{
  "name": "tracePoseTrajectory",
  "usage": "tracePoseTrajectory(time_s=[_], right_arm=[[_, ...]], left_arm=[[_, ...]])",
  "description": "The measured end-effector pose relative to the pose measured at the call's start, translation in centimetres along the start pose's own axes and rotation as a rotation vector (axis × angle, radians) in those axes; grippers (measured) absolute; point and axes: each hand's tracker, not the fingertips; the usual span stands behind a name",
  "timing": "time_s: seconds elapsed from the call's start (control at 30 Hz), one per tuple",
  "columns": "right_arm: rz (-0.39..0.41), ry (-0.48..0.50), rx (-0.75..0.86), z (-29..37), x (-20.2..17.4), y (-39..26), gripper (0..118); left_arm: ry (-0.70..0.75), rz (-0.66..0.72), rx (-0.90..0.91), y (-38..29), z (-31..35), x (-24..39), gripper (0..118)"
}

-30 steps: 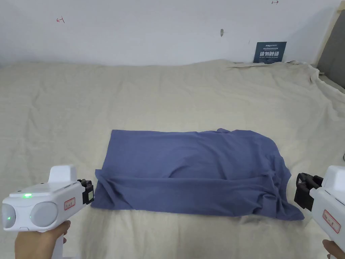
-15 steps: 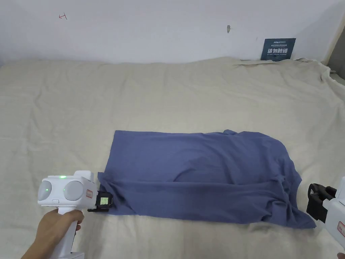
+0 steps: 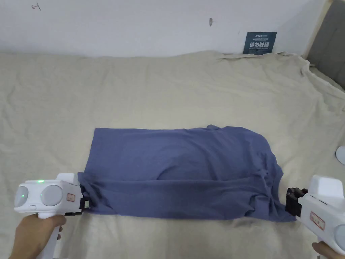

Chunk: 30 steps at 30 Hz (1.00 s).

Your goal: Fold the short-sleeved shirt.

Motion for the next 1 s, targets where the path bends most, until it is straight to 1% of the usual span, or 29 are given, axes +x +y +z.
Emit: tracePoseTrajectory(time_s=[0.03,0.07,0.17,0.2,0.23,0.3,0.37,0.43,0.47,0.53,0.57,0.6,0.63,0.7,0.73,0.8,0.93,1.0], right_arm=[[-0.002,0.009,-0.024,-1.0,0.2,-0.1,5],[0.016,-0.007,-0.058,-2.0,0.3,-0.1,22],[0.036,-0.020,-0.147,-5.4,0.6,-0.7,88],[0.029,-0.025,-0.156,-6.4,0.8,-0.9,95],[0.034,-0.033,-0.166,-7.1,0.9,-1.1,95],[0.034,-0.048,-0.234,-8.0,0.6,-1.4,95],[0.022,-0.056,-0.253,-8.5,0.4,-1.8,95],[0.019,-0.028,-0.275,-8.7,0.2,-2.2,89],[0.022,-0.026,-0.285,-8.7,0.0,-2.3,73],[0.010,-0.021,-0.297,-8.4,-0.1,-2.5,28],[-0.016,0.013,-0.256,-7.4,-0.2,-2.4,9],[-0.063,0.066,-0.238,-6.6,-0.2,-2.2,9],[-0.052,0.034,-0.240,-6.0,-0.4,-2.0,9],[-0.019,0.036,-0.190,-4.5,-0.2,-1.7,9],[-0.034,0.044,-0.180,-3.7,0.1,-1.6,9],[-0.094,0.080,-0.150,-2.0,0.7,-1.4,9],[-0.090,0.070,-0.135,0.3,2.1,-1.8,9],[-0.106,0.095,-0.137,1.1,3.2,-2.8,9]], left_arm=[[-0.010,0.003,0.013,0.1,0.6,-0.1,5],[-0.022,0.007,0.028,0.2,1.1,-0.1,5],[-0.035,-0.006,0.044,0.1,2.8,0.5,5],[-0.036,-0.012,0.050,0.1,3.0,0.6,5],[-0.038,-0.015,0.053,0.2,3.1,0.5,5],[-0.042,-0.011,0.058,0.3,3.2,0.4,5],[-0.043,-0.007,0.057,0.3,3.2,0.5,5],[-0.043,-0.006,0.054,0.1,3.1,0.6,5],[-0.040,-0.006,0.053,0.0,3.1,0.7,5],[-0.038,-0.004,0.050,-0.1,2.8,0.5,5],[-0.038,0.000,0.051,-0.3,2.8,0.4,5],[-0.039,0.005,0.051,-0.5,2.8,0.3,5],[-0.037,0.010,0.051,-0.5,2.6,0.0,5],[-0.036,0.019,0.050,-0.9,2.6,-0.5,5],[-0.036,0.029,0.051,-1.1,2.7,-0.9,5],[-0.054,0.068,0.062,-1.7,3.2,-1.9,5],[-0.061,0.097,0.061,-3.3,4.8,-3.6,5],[-0.081,0.115,0.061,-4.9,5.9,-4.4,5]])
